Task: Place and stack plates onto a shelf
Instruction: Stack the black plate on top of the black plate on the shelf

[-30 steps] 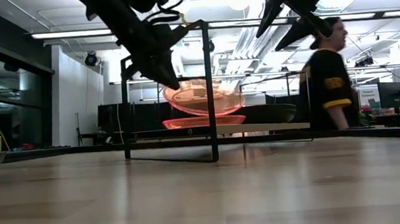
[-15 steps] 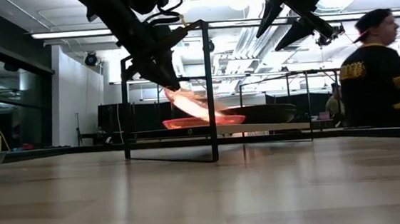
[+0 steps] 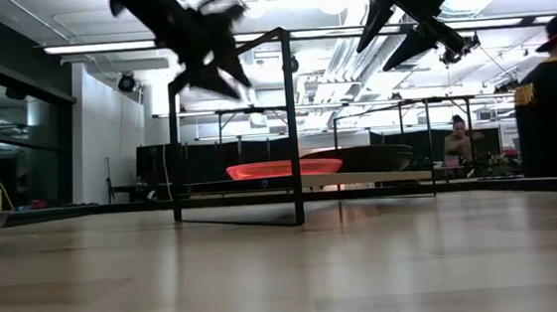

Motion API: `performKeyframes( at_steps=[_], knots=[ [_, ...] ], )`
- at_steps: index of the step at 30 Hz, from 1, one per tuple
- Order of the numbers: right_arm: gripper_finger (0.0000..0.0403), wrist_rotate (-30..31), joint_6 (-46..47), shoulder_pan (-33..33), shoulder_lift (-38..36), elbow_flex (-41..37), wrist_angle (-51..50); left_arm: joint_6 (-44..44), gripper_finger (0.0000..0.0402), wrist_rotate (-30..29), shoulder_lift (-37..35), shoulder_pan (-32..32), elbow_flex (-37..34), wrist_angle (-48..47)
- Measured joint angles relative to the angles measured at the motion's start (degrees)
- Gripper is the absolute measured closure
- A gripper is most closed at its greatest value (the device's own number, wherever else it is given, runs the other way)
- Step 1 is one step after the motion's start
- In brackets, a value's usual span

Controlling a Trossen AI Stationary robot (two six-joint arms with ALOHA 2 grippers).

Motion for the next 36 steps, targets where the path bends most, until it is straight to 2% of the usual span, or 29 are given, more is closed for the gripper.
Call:
performKeyframes(
  at_steps=[5,9,14,19,25,32,36],
  knots=[
    [0.0165,0.0,0.0,0.0,0.0,0.0,0.0,4.67,0.0263,-0.02,-10.41,-0.38,0.02,2.74],
    [0.0165,-0.6,0.02,-0.01,0.0,0.0,0.02,8.88,0.0265,-0.02,-18.98,-4.09,-0.74,4.62],
    [0.0165,-1.14,0.0,-0.01,0.0,0.0,0.04,8.29,0.0265,-0.32,-30.06,-11.36,-9.18,11.28],
    [0.0165,-1.15,-0.42,-0.08,0.0,0.0,0.02,1.2,0.0265,-4.7,-38.36,-17.66,-18.84,12.88],
    [0.0165,-1.14,0.04,-0.4,0.0,0.0,0.02,-1.34,0.0265,-4.96,-42.01,-21.5,-25.41,12.51],
    [0.0165,-1.11,0.2,-0.4,0.0,0.0,0.02,4.41,0.0265,-4.57,-41.49,-23.24,-27.32,12.01],
    [0.0165,-1.1,0.22,-0.4,0.0,0.0,0.02,10.82,0.0265,-0.93,-41.15,-23.41,-27.21,12.47]
  ],
)
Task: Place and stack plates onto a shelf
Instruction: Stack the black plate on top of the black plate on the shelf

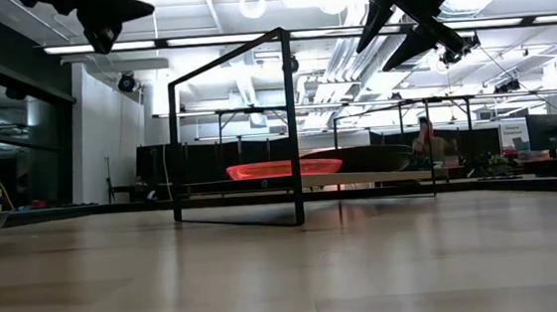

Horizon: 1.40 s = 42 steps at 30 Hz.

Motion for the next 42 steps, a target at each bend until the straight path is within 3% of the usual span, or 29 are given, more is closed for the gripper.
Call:
performKeyframes(
  at_steps=[13,21,29,34,42],
  knots=[
    [0.0165,0.0,0.43,0.0,0.0,0.0,-0.04,9.57,0.0265,7.29,1.62,-1.94,-0.02,-11.46],
    [0.0165,-0.04,0.37,0.0,0.0,0.0,-0.44,12.11,0.0265,6.75,9.93,-5.95,-0.02,-14.94],
    [0.0165,-1.0,0.24,0.0,0.0,0.0,-0.48,11.63,0.0266,6.8,19.25,-9.64,-0.02,-14.71],
    [0.0165,-1.05,0.24,0.0,0.0,0.0,-0.48,11.63,0.0274,8.32,20.44,-12.84,-0.54,-13.83],
    [0.0165,-1.09,0.06,0.0,0.0,0.0,-0.48,10.81,0.0286,8.13,20.45,-17.0,-8.37,-5.64]
  ],
)
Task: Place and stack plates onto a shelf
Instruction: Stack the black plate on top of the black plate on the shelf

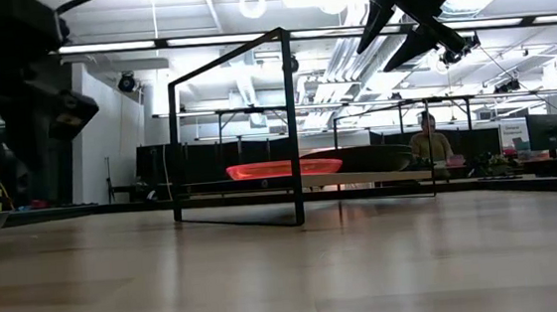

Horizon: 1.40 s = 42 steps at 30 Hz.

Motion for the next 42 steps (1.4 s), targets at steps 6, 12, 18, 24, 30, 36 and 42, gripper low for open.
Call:
performKeyframes(
  at_steps=[6,12,18,24,30,36,42],
  knots=[
    [0.0165,0.0,0.36,0.0,0.0,0.0,0.0,3.5,0.0286,-0.07,0.0,-0.84,-3.12,1.26],
    [0.0165,0.0,0.38,0.0,0.0,0.0,0.0,7.79,0.0286,-0.21,0.0,-0.94,-5.34,1.73],
    [0.0165,0.01,0.38,0.0,0.0,0.0,0.0,10.62,0.0286,-0.05,0.0,-0.94,-6.59,1.82],
    [0.0165,0.02,0.38,0.0,0.0,0.0,0.0,11.36,0.0286,-0.14,0.96,-0.92,-6.62,1.74],
    [0.0165,0.04,0.38,0.0,0.0,0.0,0.0,10.67,0.0286,-0.05,5.36,-0.91,-6.58,3.85],
    [0.0165,0.04,0.36,0.0,0.0,0.0,0.0,5.82,0.0299,-0.03,7.28,-0.9,-6.58,7.72],
    [0.0165,0.04,0.34,0.0,0.0,0.0,0.0,-2.32,0.0388,1.26,7.09,0.21,-5.46,6.39]
  ],
)
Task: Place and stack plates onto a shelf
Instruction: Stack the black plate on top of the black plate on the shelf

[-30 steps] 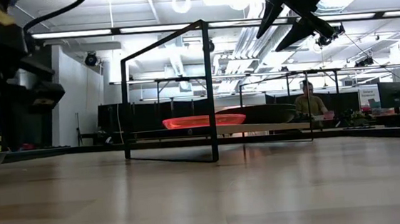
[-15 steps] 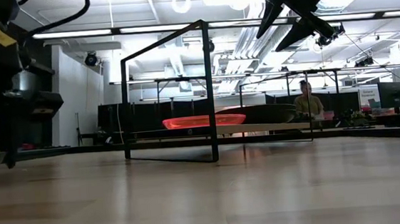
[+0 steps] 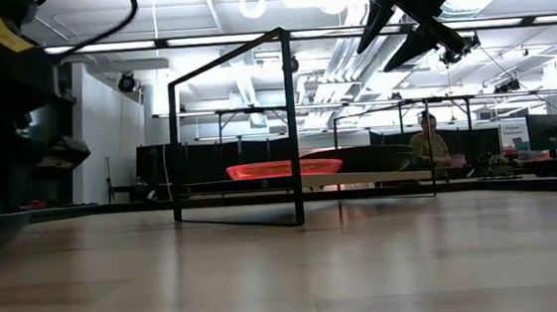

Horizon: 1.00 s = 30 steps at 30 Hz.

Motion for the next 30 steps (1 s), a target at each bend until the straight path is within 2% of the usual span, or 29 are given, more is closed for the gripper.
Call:
performKeyframes(
  at_steps=[6,9,13,15,17,20,23,26,30],
  knots=[
    [0.0165,-0.01,-0.13,0.0,0.0,0.0,0.0,-8.03,0.0398,2.13,-3.22,3.23,3.05,-3.7],
    [0.0165,-0.35,-0.54,0.0,0.0,0.0,-0.02,-9.85,0.0399,6.64,-7.84,4.76,6.6,-9.32],
    [0.0165,-0.57,-1.02,0.0,0.0,0.0,0.0,-11.16,0.04,15.16,-15.74,6.49,15.16,-18.67],
    [0.0165,-0.87,-1.05,0.0,0.0,0.0,-0.03,-12.21,0.04,16.32,-18.9,7.97,20.33,-23.22],
    [0.0165,-1.14,-1.05,-0.01,0.0,0.0,0.0,-12.3,0.04,14.9,-21.07,10.37,26.06,-25.9],
    [0.0165,-1.97,-1.05,0.0,0.0,0.0,0.07,-10.86,0.0401,7.28,-21.56,15.89,34.67,-27.81],
    [0.0165,-2.45,-1.05,-0.01,-0.01,0.0,0.99,-7.5,0.0401,0.79,-18.71,24.23,41.39,-27.22],
    [0.0165,-3.39,-2.64,0.0,-0.22,0.0,4.6,-3.6,0.0401,-0.5,-13.92,34.3,46.41,-27.29],
    [0.0165,-4.91,-9.17,0.0,-1.65,0.0,13.06,2.04,0.0401,0.14,-5.58,45.7,50.25,-25.68]
  ],
)
